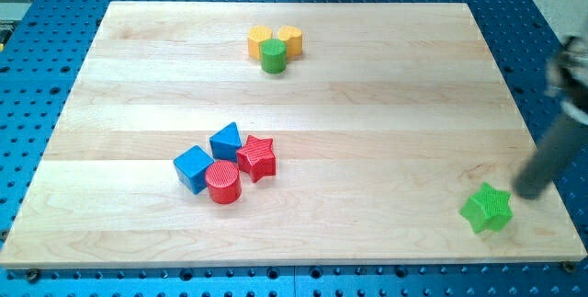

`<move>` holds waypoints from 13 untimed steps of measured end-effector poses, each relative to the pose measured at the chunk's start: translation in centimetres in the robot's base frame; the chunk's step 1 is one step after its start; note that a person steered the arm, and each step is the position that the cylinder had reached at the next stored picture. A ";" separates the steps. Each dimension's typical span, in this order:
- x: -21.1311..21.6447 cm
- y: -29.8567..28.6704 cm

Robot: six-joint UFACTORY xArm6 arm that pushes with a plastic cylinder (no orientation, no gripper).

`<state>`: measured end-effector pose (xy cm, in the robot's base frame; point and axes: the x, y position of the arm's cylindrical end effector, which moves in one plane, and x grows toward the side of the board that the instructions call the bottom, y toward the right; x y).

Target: Push the green star into the yellow heart

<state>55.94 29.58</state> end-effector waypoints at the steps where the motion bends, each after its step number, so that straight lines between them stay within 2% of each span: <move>1: 3.6 -0.8; 3: 0.2 -8.7; 4: 3.4 -8.5; 6: 5.2 -13.7; 8: -3.1 -16.6; 9: -0.9 -16.8; 10: 4.1 -15.6; 11: 4.1 -21.5; 12: -1.3 -21.5; 13: -3.9 -21.3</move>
<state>52.01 8.24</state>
